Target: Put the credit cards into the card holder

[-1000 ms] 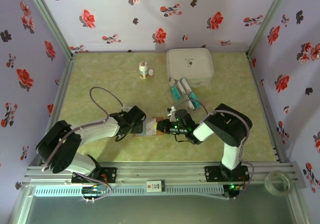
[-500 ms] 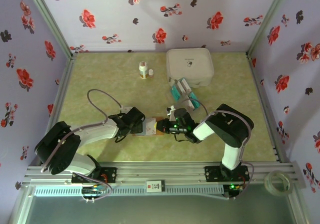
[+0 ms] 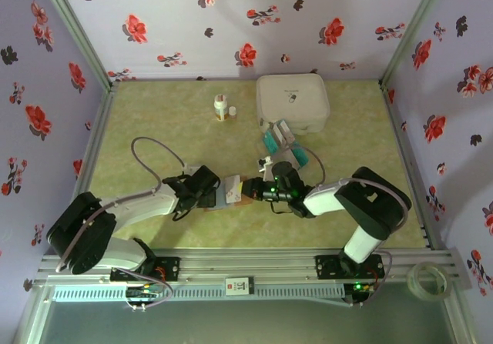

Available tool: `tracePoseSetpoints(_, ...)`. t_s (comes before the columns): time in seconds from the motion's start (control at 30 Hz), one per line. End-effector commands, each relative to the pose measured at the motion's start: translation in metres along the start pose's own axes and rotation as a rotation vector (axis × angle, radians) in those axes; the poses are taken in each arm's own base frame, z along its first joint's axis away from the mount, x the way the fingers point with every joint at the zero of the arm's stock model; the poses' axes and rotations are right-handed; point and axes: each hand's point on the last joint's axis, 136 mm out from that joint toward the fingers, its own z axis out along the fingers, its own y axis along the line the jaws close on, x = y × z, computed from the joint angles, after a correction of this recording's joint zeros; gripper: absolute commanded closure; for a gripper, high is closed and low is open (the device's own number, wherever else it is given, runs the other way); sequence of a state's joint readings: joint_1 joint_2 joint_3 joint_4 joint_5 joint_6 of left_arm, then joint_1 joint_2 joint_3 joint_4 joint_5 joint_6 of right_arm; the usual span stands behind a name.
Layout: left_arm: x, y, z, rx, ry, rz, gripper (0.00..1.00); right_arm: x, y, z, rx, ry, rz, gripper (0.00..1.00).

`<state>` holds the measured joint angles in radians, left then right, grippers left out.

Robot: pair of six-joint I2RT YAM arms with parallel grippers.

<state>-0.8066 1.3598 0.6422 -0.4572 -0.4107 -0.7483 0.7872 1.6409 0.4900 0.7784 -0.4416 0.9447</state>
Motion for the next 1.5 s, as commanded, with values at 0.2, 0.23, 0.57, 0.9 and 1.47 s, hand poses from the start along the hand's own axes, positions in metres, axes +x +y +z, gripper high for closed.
tracePoseSetpoints(0.2,-0.005,-0.001,-0.009,0.015,0.001,0.038,0.0,-0.011,0.001,-0.006,0.034,-0.025,-0.047,1.0)
tracePoseSetpoints(0.23,-0.005,-0.001,-0.008,0.017,0.0,0.038,0.0,-0.011,0.001,-0.005,0.033,-0.026,-0.046,1.0)
tracePoseSetpoints(0.57,0.0,-0.003,-0.003,0.013,0.008,0.034,0.0,-0.011,-0.003,0.001,0.014,-0.033,-0.043,1.0)
tracePoseSetpoints(0.9,0.018,0.005,0.008,-0.016,0.042,0.022,0.0,-0.013,-0.003,0.002,-0.007,-0.051,-0.043,1.0)
tracePoseSetpoints(1.47,0.026,0.011,0.011,-0.035,0.056,0.013,0.0,-0.011,-0.013,0.009,-0.02,-0.061,-0.036,1.0)
